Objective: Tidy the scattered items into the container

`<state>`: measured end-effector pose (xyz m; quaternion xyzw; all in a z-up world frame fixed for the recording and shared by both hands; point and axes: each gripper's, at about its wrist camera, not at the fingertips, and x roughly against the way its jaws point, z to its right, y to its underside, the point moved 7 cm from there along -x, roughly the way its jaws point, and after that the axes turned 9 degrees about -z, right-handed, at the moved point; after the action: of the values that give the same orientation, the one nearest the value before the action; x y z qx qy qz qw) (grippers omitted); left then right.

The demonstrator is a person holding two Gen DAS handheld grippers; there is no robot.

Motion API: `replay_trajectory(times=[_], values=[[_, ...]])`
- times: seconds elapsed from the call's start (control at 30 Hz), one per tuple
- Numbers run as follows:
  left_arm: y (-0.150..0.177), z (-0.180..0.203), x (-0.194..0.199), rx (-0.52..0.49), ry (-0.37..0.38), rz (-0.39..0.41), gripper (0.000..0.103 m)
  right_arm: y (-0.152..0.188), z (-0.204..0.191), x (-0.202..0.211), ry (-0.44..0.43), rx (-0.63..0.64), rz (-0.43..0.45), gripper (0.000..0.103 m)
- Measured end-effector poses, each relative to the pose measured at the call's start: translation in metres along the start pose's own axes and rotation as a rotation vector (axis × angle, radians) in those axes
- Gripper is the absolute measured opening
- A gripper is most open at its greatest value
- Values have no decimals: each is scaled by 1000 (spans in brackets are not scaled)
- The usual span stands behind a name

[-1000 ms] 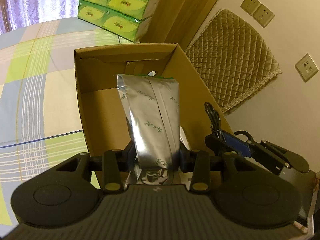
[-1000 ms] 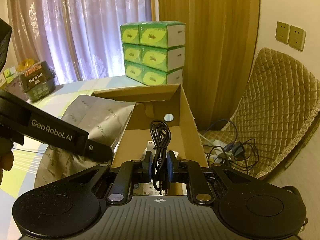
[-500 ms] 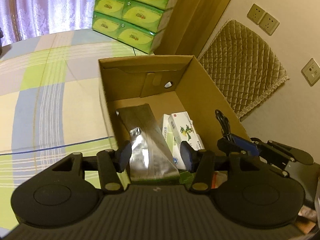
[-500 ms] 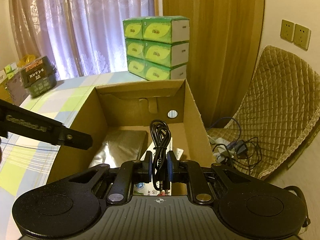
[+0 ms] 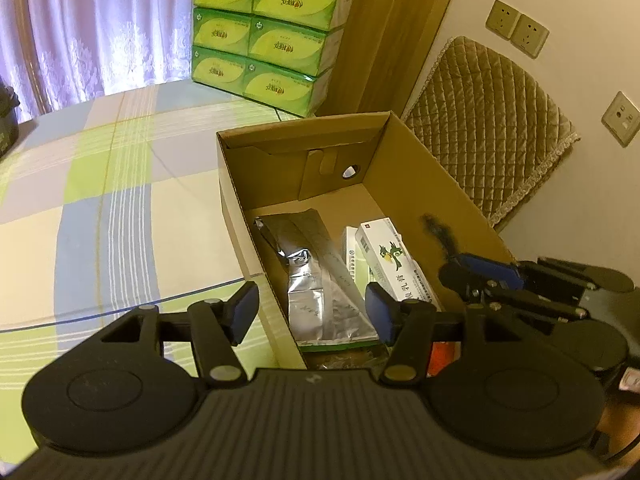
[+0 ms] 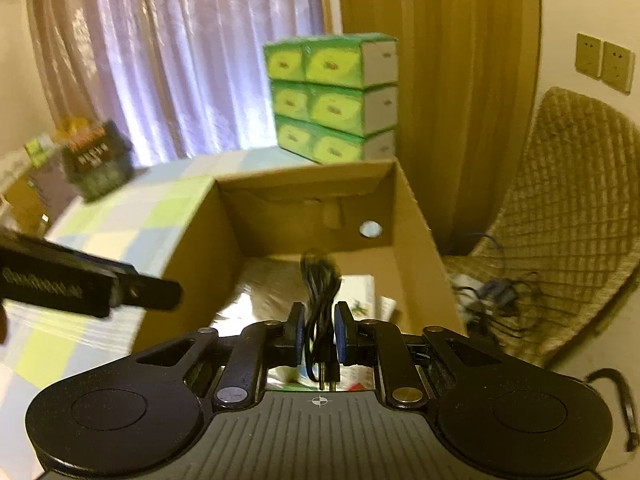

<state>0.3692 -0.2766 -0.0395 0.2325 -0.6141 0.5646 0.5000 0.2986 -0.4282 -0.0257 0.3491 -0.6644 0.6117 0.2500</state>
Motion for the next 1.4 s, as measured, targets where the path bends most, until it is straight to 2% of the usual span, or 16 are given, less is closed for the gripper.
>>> replay_trajectory(times=[0.37, 0.57, 0.63, 0.7, 0.93, 0.97, 1.0, 1.03, 1.07, 1.2, 1.4], values=[[10, -7, 5, -1, -11, 1, 57, 4, 0, 8, 32, 3, 0, 18], [18, -7, 18, -4, -29, 23, 70, 14, -1, 27, 43, -6, 20, 18], [23, -8, 24, 3, -30, 39, 81, 17, -2, 35, 42, -9, 25, 18], [29, -7, 31, 5, -15, 60, 89, 21, -2, 44, 41, -11, 31, 18], [61, -5, 56, 22, -12, 112, 101, 34, 3, 75, 61, -36, 57, 18], [65, -5, 60, 27, -13, 119, 101, 35, 3, 80, 64, -42, 62, 22], [70, -4, 64, 37, -13, 128, 101, 37, 3, 84, 67, -47, 68, 61], [75, -3, 69, 43, -13, 137, 101, 38, 2, 90, 74, -52, 83, 84], [79, -1, 73, 42, -13, 145, 101, 39, 0, 96, 81, -48, 106, 96], [96, 7, 92, 38, -15, 182, 102, 46, -8, 116, 83, -23, 118, 96], [114, 13, 114, 49, -50, 206, 102, 64, -10, 139, 99, -34, 83, 96]])
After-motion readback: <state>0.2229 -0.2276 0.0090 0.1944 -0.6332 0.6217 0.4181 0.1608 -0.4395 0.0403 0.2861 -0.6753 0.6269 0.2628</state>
